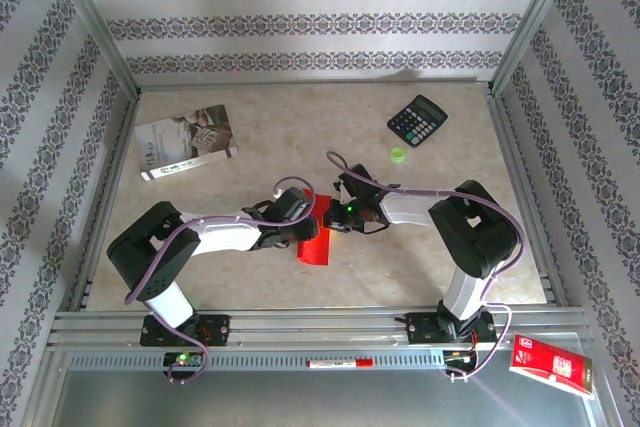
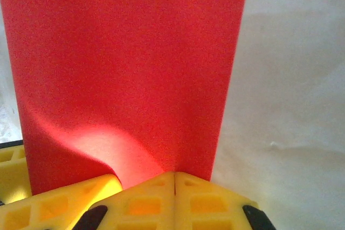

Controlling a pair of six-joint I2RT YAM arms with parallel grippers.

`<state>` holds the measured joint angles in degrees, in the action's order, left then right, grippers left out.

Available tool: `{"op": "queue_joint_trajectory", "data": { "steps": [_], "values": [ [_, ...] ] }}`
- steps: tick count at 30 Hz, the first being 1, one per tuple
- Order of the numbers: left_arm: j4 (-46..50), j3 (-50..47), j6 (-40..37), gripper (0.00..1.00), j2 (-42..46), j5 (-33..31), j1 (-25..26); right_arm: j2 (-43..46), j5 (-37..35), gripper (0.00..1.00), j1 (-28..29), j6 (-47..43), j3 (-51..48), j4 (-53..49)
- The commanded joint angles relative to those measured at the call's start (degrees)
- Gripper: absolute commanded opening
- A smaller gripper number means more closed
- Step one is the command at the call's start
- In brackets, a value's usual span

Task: Fold a paper plane with a square sheet of paper (pick it up from the middle)
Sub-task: Hold the square sheet of paper at the center of the table, then first fold the square sheet of paper in half at the center of the table.

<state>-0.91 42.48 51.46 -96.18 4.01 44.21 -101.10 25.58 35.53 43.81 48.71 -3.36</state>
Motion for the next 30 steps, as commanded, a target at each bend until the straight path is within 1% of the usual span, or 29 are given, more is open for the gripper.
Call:
{"op": "queue_joint_trajectory", "data": {
  "steps": [1,6,10,13,18,21,23,25,27,30],
  "values": [
    [12.26,-5.48,0.58,0.34,-7.06,-3.80,0.00,-1.95,-1.78,0.00,0.86,0.24,0.60,-3.24],
    [13.05,-5.14,0.49,0.35,-6.09,-4.15,0.00,-2.03,-4.51,0.00,1.02,-0.75,-0.19,-6.45],
    [15.25,-4.02,0.52,0.38,-3.86,-5.15,0.00,-2.48,-5.45,0.00,1.03,-0.93,-0.96,-7.23],
    [17.79,-2.73,0.42,0.44,-0.55,-6.40,0.00,-2.90,-5.81,0.00,1.03,-0.83,-1.47,-7.16],
    [23.36,-0.23,-0.11,0.61,6.70,-9.69,0.00,-4.08,-5.94,0.00,1.03,-0.96,-1.42,-6.78],
    [27.01,1.01,-0.38,0.64,11.74,-11.60,0.00,-4.61,-6.08,0.00,0.94,-0.97,-1.43,-6.64],
    [27.69,1.45,-0.57,0.64,15.33,-11.53,-0.04,-4.89,-5.93,0.00,1.00,-0.95,-1.47,-6.50],
    [25.21,1.22,-0.97,0.63,18.20,-9.15,-0.06,-4.88,-6.03,0.00,0.94,-1.02,-1.50,-6.49],
    [21.32,1.06,-1.53,0.59,19.77,-5.88,-0.08,-4.90,-6.16,0.00,0.90,-1.03,-1.66,-6.45],
    [16.74,2.15,-2.37,0.48,19.50,-1.27,-0.06,-4.98,-6.25,0.00,0.94,-0.88,-1.84,-6.07]
  ]
}}
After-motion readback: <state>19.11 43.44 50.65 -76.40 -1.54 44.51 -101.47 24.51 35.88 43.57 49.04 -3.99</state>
